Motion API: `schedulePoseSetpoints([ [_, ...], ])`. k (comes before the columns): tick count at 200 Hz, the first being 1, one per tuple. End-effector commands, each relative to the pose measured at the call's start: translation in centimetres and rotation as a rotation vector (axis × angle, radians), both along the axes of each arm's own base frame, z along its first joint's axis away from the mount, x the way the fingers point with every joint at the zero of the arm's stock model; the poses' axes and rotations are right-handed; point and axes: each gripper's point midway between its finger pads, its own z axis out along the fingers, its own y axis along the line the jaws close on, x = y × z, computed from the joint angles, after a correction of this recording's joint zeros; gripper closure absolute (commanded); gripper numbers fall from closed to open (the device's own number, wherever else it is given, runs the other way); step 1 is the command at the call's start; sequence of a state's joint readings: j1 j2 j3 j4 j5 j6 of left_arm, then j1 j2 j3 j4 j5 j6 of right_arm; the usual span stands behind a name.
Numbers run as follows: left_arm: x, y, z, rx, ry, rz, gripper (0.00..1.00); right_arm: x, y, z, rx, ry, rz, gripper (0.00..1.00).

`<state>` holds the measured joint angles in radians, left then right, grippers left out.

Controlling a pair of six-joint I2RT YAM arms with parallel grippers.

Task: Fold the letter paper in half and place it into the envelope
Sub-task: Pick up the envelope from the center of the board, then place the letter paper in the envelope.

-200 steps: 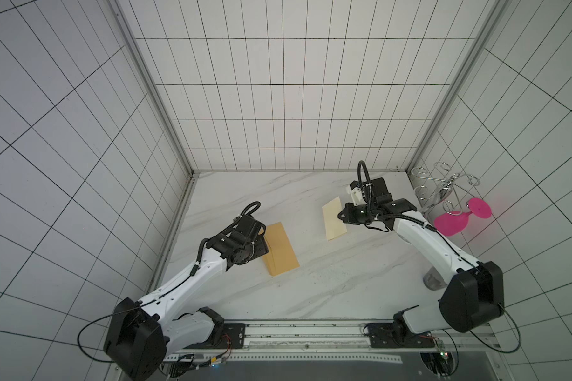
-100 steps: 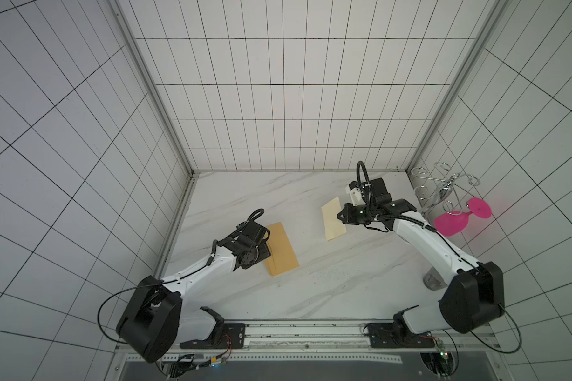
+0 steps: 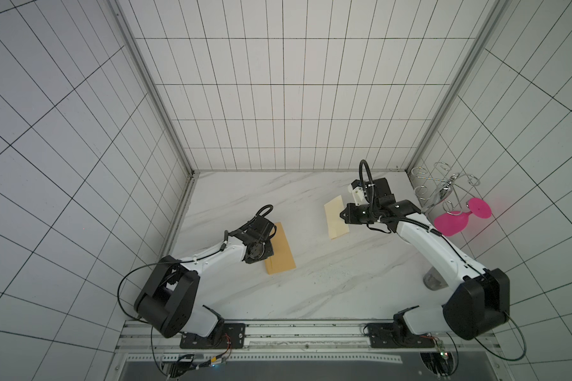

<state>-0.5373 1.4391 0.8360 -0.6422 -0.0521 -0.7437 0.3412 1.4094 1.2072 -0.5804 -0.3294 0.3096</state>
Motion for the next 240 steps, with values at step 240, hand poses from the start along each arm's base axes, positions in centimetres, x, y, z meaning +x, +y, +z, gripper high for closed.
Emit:
schedulePoseSetpoints([
  [240, -3.5, -4.1, 10.6, -0.022, 0.071, -0.724, 1.00, -17.4, 5.5, -0.5, -0.938, -0.811, 1.614, 1.00],
])
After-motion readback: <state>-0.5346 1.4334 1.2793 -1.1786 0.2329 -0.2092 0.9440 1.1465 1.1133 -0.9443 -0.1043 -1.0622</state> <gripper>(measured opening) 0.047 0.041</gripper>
